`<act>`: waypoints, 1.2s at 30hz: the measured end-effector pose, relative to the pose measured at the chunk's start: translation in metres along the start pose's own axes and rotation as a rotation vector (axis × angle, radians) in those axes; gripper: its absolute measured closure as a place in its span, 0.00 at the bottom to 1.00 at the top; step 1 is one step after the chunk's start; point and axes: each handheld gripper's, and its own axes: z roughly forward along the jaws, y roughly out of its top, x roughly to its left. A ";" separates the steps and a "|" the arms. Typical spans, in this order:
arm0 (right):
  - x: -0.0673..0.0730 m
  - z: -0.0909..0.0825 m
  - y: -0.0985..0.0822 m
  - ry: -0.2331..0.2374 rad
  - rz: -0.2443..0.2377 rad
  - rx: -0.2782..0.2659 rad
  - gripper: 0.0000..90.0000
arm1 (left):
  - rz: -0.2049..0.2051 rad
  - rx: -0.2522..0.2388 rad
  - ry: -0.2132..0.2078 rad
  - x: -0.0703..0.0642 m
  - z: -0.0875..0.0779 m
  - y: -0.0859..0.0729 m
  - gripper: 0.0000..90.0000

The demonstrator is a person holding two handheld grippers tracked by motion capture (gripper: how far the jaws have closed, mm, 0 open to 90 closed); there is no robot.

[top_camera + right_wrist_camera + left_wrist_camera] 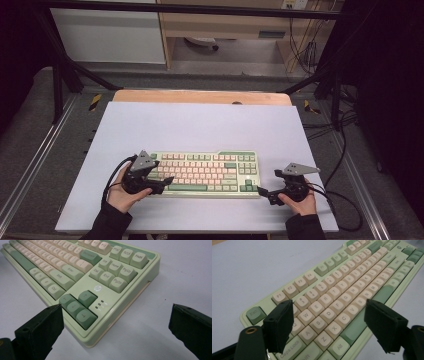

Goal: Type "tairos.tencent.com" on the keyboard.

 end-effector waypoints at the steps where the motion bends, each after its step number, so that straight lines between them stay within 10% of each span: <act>1: 0.000 0.000 0.000 0.001 0.001 0.000 0.00 | 0.000 0.000 -0.003 0.000 0.001 0.001 0.28; 36: 0.000 0.001 0.000 0.001 -0.002 0.004 0.00 | -0.011 0.012 -0.017 -0.013 0.037 0.020 0.86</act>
